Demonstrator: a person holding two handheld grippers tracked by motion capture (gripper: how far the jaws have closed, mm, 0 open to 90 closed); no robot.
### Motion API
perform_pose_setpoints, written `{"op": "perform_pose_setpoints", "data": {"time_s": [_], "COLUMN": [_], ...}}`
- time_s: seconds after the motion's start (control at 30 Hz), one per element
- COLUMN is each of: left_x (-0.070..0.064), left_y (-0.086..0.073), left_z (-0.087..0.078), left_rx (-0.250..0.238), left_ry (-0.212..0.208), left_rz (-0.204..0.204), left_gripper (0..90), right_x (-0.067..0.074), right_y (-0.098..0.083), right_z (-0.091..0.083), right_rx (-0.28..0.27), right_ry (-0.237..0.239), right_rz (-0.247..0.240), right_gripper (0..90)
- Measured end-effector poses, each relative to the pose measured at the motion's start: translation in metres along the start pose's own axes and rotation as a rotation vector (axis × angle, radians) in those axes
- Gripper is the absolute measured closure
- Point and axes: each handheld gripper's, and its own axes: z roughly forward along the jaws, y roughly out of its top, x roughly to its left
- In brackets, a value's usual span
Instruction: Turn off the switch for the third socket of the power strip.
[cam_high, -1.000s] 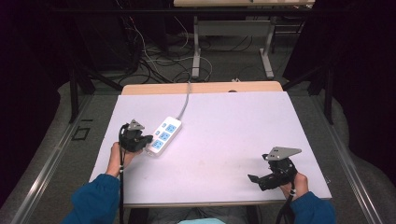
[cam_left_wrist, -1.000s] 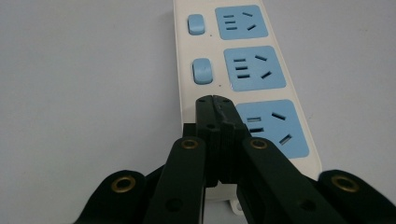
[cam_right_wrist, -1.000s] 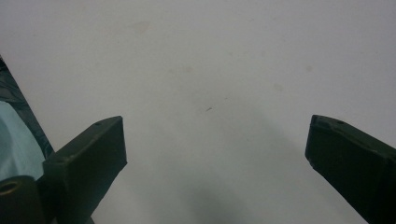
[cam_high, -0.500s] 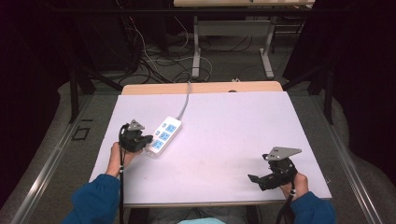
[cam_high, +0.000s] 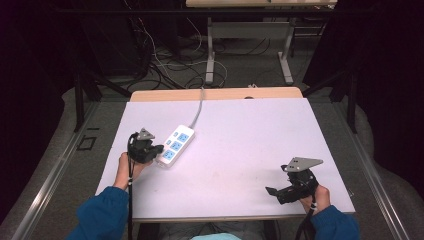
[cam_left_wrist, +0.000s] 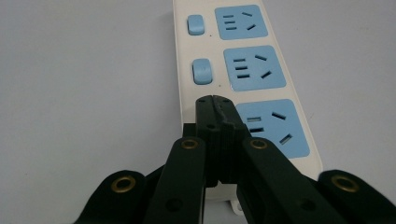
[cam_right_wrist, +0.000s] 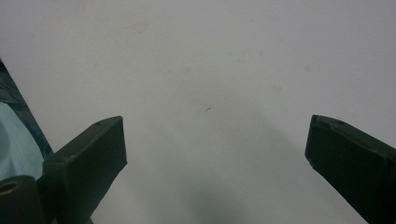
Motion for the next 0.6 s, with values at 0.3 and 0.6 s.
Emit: {"op": "perform_pose_setpoints", "data": {"time_s": [0.3, 0.6], "left_x": [-0.0003, -0.0010], "left_y": [-0.0001, 0.0001], "left_z": [0.0000, 0.0008], "left_rx": [-0.002, -0.010], "left_ry": [0.002, 0.009], "left_rz": [0.002, 0.016], "left_gripper": [90.0, 90.0], "right_x": [-0.0002, -0.0005], "right_y": [-0.0001, 0.0000], "right_z": [0.0001, 0.0000], "right_rx": [0.000, 0.006], "right_ry": [0.000, 0.004], "right_rz": [0.001, 0.001], "right_gripper": [4.8, 4.9]}}
